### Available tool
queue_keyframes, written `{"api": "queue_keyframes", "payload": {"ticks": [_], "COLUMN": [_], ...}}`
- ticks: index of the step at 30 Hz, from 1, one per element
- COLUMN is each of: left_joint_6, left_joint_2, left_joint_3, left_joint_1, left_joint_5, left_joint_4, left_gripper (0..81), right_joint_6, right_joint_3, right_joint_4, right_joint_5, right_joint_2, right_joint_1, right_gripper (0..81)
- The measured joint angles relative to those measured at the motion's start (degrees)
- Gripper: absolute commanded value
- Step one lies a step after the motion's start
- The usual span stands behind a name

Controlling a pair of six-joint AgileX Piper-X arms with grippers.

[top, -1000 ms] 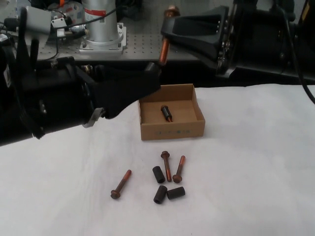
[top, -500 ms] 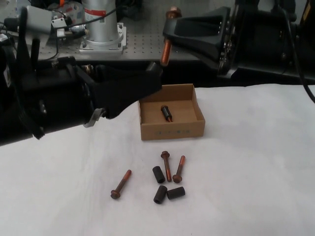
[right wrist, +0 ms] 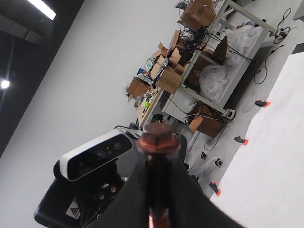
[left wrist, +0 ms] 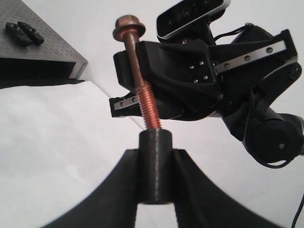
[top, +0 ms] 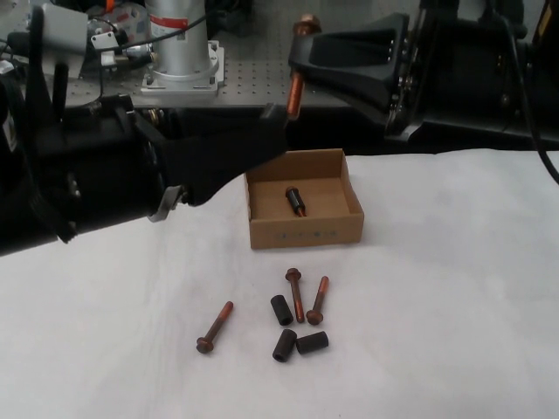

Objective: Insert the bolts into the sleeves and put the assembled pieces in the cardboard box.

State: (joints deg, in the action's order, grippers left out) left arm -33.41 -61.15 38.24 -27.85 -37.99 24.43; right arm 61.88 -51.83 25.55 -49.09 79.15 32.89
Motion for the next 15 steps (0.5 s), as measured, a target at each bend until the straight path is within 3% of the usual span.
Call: {"api": "queue_keyframes", "payload": {"ticks": [15], "left_joint_6": [0.0], "left_joint_2": [0.0], "left_joint_3": [0.0], "left_joint_1": [0.0], "left_joint_5": [-0.77], "left_joint_4": [-1.59], "left_gripper": [0.6], "right_joint_6": [1.09], "right_joint_3": [0.0], "right_joint_4": [0.0], "right_joint_5": [0.0], "right_joint_2": [0.0], "right_joint_1": [0.0], "right_gripper": [2.5]}}
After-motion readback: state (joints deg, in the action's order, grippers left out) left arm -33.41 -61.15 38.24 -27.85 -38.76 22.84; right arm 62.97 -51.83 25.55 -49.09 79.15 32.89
